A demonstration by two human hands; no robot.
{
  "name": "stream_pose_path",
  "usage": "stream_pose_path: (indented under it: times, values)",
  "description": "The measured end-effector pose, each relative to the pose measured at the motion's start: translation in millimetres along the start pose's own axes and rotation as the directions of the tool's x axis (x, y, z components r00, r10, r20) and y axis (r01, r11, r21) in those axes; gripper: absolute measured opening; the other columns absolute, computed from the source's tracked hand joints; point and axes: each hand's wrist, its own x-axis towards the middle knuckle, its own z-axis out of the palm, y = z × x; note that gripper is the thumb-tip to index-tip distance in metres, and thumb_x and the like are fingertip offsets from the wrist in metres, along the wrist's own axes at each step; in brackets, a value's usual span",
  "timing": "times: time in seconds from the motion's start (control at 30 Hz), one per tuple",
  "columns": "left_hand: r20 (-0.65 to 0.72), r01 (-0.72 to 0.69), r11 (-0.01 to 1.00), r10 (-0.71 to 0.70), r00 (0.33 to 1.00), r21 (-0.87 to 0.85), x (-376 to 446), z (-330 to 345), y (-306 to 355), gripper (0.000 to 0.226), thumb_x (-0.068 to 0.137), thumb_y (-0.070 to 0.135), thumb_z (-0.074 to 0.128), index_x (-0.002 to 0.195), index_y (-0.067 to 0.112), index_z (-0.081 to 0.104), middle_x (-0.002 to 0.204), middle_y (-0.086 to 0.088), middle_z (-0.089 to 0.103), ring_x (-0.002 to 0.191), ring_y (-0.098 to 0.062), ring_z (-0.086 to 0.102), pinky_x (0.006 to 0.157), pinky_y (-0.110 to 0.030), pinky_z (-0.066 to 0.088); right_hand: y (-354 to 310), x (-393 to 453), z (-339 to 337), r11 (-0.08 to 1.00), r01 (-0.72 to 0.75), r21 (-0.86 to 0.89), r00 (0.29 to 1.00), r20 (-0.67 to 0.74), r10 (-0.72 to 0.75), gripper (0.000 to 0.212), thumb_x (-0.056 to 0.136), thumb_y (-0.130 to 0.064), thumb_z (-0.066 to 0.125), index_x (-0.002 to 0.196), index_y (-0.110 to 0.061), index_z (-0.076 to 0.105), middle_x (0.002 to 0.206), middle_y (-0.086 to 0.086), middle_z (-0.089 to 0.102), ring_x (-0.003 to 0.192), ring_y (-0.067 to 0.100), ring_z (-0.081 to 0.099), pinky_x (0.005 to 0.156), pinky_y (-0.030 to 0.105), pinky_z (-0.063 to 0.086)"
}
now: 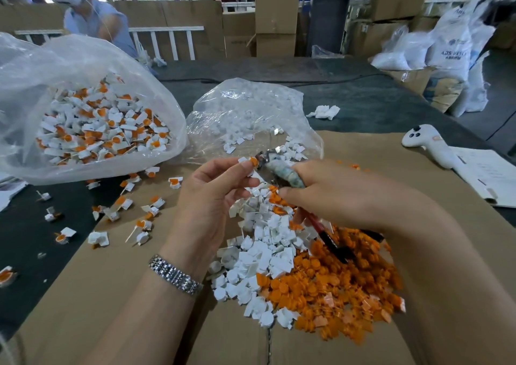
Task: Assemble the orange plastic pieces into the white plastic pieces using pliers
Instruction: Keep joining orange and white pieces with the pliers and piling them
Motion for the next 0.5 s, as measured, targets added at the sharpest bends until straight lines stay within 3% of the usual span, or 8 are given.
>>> stream_pose_path:
  times: [0.13,0.23,0.33,0.5]
  values:
    - [-0.022,-0.022,0.999,0.022,1.0,-0.023,0,2,0,0.014,0.08,0.008,0.076,0.092,0.003,0.07,0.082,-0.008,0.073,0.067,-0.016,0.07,0.059,-0.018,0.054,-4,2,5,1.0,0.018,-0.022,1.0,-0.011,-0.018,0.039,0.105,-0.036,0.047,0.101,0.001,0.058,0.08,0.015,0.06,0.064,0.019,0.05,0.056,0.034,0.04]
    - [-0.012,-0.024,1.0,0.024,1.0,-0.006,-1,0,-1,0.006,0.085,0.004,0.074,0.09,0.004,0.071,0.08,-0.007,0.074,0.067,-0.015,0.07,0.059,-0.018,0.054,-5,4,10,0.999,0.026,0.039,1.0,-0.016,-0.025,0.038,0.105,-0.039,0.046,0.1,-0.004,0.059,0.089,0.022,0.069,0.065,0.02,0.056,0.062,0.044,0.051]
    - [-0.014,-0.029,1.0,0.029,0.999,0.01,-1,-2,-1,0.006,0.08,0.008,0.077,0.085,0.007,0.074,0.079,-0.007,0.074,0.068,-0.016,0.07,0.06,-0.019,0.055,-7,7,17,0.999,0.029,0.043,0.998,-0.064,-0.026,0.034,0.104,-0.044,0.045,0.088,-0.016,0.056,0.079,0.009,0.068,0.061,0.014,0.063,0.065,0.039,0.056]
    - [-0.017,-0.022,1.0,0.023,1.0,0.021,0,-5,-2,0.003,0.073,0.012,0.08,0.074,0.014,0.078,0.079,-0.007,0.075,0.068,-0.016,0.071,0.06,-0.019,0.056,-7,12,30,0.999,0.044,0.008,0.987,-0.154,-0.042,0.036,0.1,-0.055,0.044,0.074,-0.031,0.047,0.075,0.007,0.066,0.068,0.025,0.067,0.068,0.042,0.057]
